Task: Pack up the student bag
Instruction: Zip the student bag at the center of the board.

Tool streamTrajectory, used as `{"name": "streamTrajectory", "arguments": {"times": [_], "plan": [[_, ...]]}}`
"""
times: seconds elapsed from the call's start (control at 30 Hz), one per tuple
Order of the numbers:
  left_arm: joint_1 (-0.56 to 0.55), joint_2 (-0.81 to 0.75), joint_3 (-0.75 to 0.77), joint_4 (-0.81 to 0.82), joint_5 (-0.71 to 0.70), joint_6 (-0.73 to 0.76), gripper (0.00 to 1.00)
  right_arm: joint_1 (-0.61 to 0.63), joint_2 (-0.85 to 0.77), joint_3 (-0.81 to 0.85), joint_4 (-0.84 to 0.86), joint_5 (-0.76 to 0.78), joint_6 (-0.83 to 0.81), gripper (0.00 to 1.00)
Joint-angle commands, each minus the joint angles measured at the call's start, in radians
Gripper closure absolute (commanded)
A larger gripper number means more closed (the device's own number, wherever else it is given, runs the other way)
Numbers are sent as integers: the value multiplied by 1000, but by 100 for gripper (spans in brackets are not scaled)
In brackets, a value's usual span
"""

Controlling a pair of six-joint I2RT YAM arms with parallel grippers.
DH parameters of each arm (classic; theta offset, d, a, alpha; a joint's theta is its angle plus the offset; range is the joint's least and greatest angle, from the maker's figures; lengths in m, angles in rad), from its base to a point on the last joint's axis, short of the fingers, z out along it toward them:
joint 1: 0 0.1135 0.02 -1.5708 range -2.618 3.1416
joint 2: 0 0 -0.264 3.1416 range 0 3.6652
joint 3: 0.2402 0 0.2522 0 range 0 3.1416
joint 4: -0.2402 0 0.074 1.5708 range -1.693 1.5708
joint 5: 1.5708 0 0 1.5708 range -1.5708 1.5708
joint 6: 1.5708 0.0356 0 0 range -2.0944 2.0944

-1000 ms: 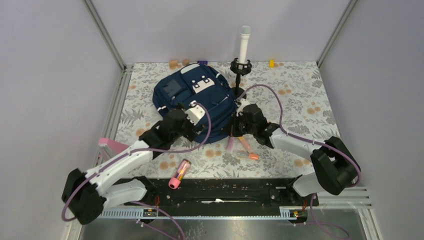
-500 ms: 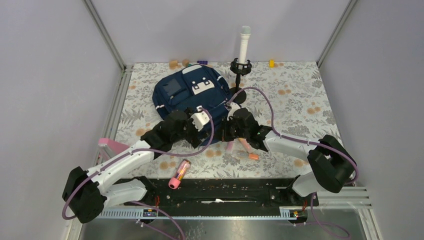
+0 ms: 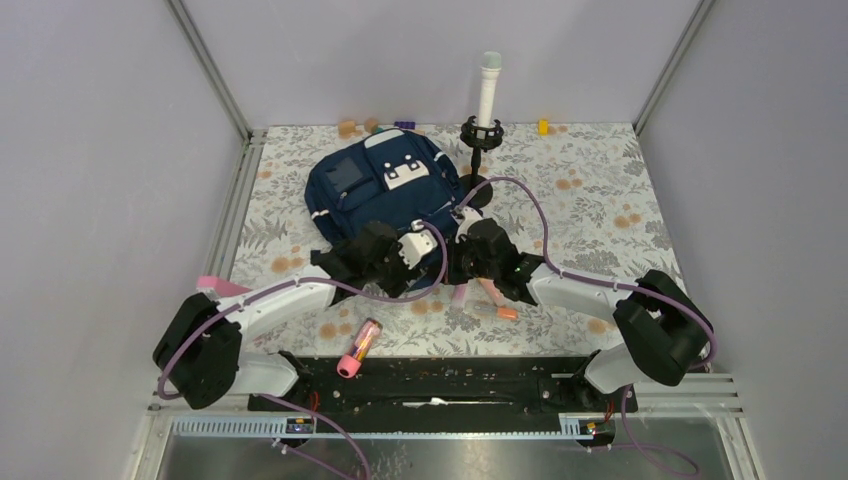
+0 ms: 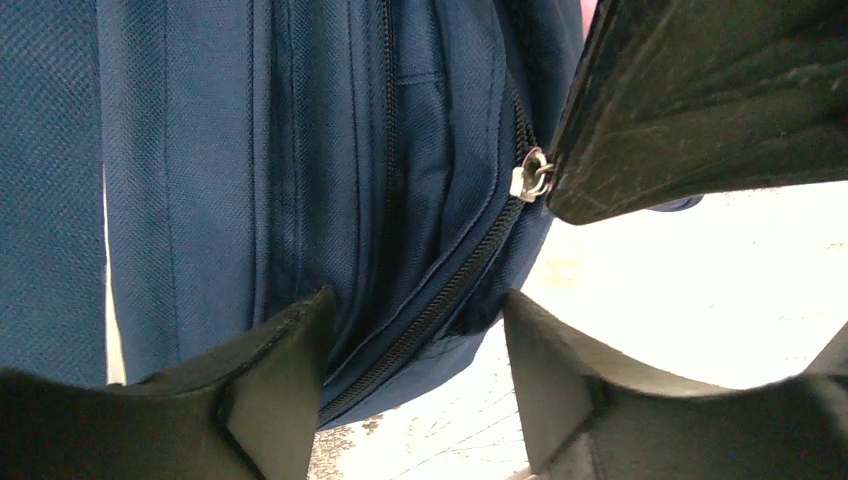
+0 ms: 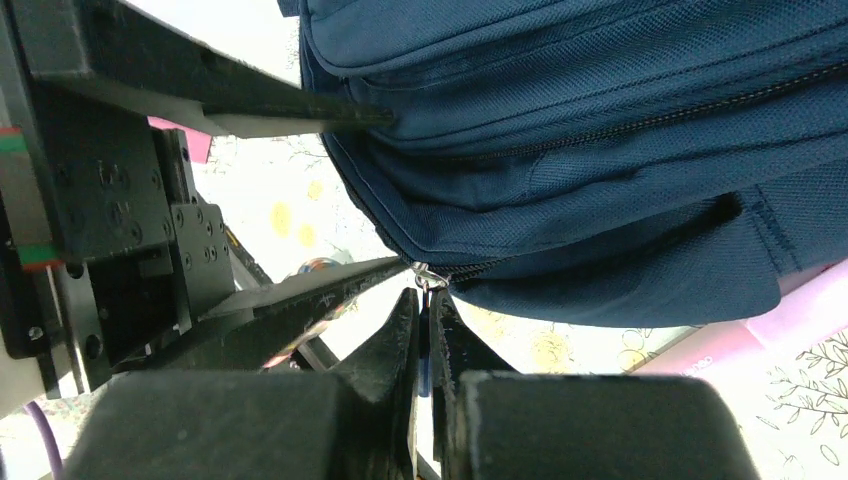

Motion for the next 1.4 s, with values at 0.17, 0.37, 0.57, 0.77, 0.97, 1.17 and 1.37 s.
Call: {"name": "streamTrajectory", "arguments": {"times": [0.17,0.37,0.57,0.77,0.97,1.17,1.37], "plan": [[-8,74,96,4,16,-27,100,14,-39,-14,58,-4,16,100],[-12,63,107,-46,-18,-1,100,-15,-77,-40,-13,78,-2,100],[-12,37,119,-105,-95,35,100,-96,-93,-65,-40,73,-38,100],[-11,32,140,-160,-212,26,100,-153,-87,-58,-54,65,-67,100],[-2,9,132,-199,-247,26,100,-201,-49,-30,-65,60,-95,100],[22,-12,121,-227,-272,30,100,-246,-3,3,-64,50,-108,100],[55,-26,123,-255,-308,30,100,-280,59,48,-65,45,-125,100]]}}
